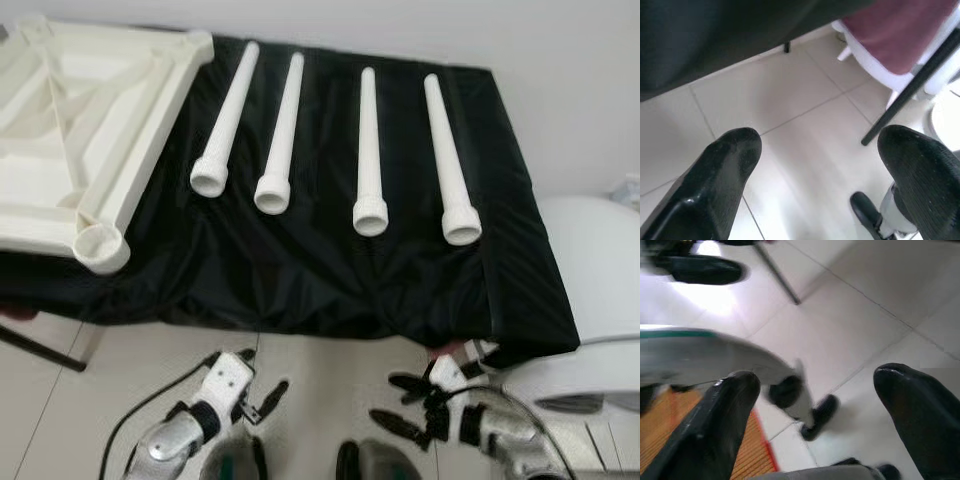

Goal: Building children table

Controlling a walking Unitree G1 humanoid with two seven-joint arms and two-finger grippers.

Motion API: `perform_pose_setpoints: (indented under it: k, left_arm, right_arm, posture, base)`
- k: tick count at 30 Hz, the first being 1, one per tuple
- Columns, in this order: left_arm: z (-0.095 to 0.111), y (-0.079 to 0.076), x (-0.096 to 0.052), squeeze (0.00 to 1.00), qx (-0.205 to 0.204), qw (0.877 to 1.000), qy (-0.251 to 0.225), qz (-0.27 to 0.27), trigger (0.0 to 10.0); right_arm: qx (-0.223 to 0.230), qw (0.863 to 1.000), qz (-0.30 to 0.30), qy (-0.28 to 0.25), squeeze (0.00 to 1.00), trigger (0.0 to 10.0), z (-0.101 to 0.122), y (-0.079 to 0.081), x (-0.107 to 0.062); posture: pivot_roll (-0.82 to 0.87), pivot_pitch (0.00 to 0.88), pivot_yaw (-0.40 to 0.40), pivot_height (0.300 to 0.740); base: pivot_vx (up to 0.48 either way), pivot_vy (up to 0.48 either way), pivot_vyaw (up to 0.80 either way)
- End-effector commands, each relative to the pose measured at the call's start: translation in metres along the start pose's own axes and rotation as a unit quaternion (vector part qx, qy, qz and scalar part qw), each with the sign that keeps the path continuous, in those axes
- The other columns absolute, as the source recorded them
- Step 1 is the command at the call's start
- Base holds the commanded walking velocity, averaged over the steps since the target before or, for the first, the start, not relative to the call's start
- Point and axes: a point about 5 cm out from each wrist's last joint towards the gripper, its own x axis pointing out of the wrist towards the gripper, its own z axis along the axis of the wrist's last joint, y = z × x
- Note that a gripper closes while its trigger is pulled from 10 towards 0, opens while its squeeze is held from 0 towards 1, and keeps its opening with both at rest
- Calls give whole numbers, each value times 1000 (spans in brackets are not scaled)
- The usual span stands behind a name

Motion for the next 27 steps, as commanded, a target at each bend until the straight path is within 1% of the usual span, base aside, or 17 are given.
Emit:
perform_pose_setpoints:
  k: [1,2,4,5,8,9,10,12,13,14,16,18,19,20,22,24,27]
  left_arm:
    - [10,-20,-3,0,-1,983,-12,-185,10000]
    - [10,-20,-3,0,-1,983,-12,-185,10000]
    - [33,-22,-4,0,8,976,-42,-212,10000]
    - [33,-22,-4,0,8,976,-42,-212,10000]
    - [67,-22,-4,0,18,966,-78,-246,10000]
    - [67,-22,-4,0,18,966,-78,-246,10000]
    - [79,-23,-3,0,24,962,-92,-258,10000]
    - [79,-23,-3,0,24,962,-92,-258,10000]
    - [90,-26,-4,0,26,957,-106,-269,10000]
    - [90,-26,-4,0,26,957,-106,-269,10000]
    - [102,-27,-4,0,21,953,-120,-278,10000]
    - [125,-31,-9,0,8,943,-138,-302,10000]
    - [125,-31,-9,0,8,943,-138,-302,10000]
    - [134,-33,-14,0,4,938,-141,-317,10000]
    - [141,-39,-24,0,2,928,-126,-352,10000]
    - [141,-39,-24,0,2,928,-126,-352,10000]
    - [139,-43,-35,0,-7,923,-95,-373,10000]
  right_arm:
    - [4,999,43,3,0,10000,5,4,-5]
    - [4,999,43,3,0,10000,5,4,-5]
    - [-10,996,88,2,0,10000,22,5,-10]
    - [-10,996,88,2,0,10000,22,5,-10]
    - [-33,990,135,-3,0,10000,48,2,-12]
    - [-33,990,135,-3,0,10000,48,2,-12]
    - [-39,987,154,-3,0,10000,56,2,-12]
    - [-39,987,154,-3,0,10000,56,2,-12]
    - [-43,984,175,0,0,10000,63,3,-14]
    - [-43,984,175,0,0,10000,63,3,-14]
    - [-48,980,191,1,0,10000,70,4,-16]
    - [-51,975,218,-15,0,10000,88,8,-20]
    - [-51,975,218,-15,0,10000,88,8,-20]
    - [-52,972,228,-22,0,10000,96,10,-21]
    - [-52,967,248,-19,0,10000,106,13,-25]
    - [-52,967,248,-19,0,10000,106,13,-25]
    - [-49,963,265,3,0,10000,104,17,-29]
  posture:
    - [31,172,-50,740]
    - [31,172,-50,740]
    - [33,178,-61,740]
    - [33,178,-61,740]
    - [36,195,-83,740]
    - [36,195,-83,740]
    - [43,193,-88,740]
    - [43,193,-88,740]
    - [45,186,-89,740]
    - [45,186,-89,740]
    - [48,180,-94,740]
    - [48,177,-96,740]
    - [48,177,-96,740]
    - [50,178,-93,740]
    - [51,185,-92,740]
    - [51,185,-92,740]
    - [57,195,-95,740]
  base:
    - [0,0,0]
    - [0,0,0]
    - [0,0,0]
    - [0,0,0]
    - [0,0,0]
    - [0,0,0]
    - [0,0,0]
    - [0,0,0]
    - [0,0,0]
    - [0,0,0]
    - [0,0,0]
    - [0,0,0]
    - [0,0,0]
    - [0,0,0]
    - [0,0,0]
    - [0,0,0]
    - [0,0,0]
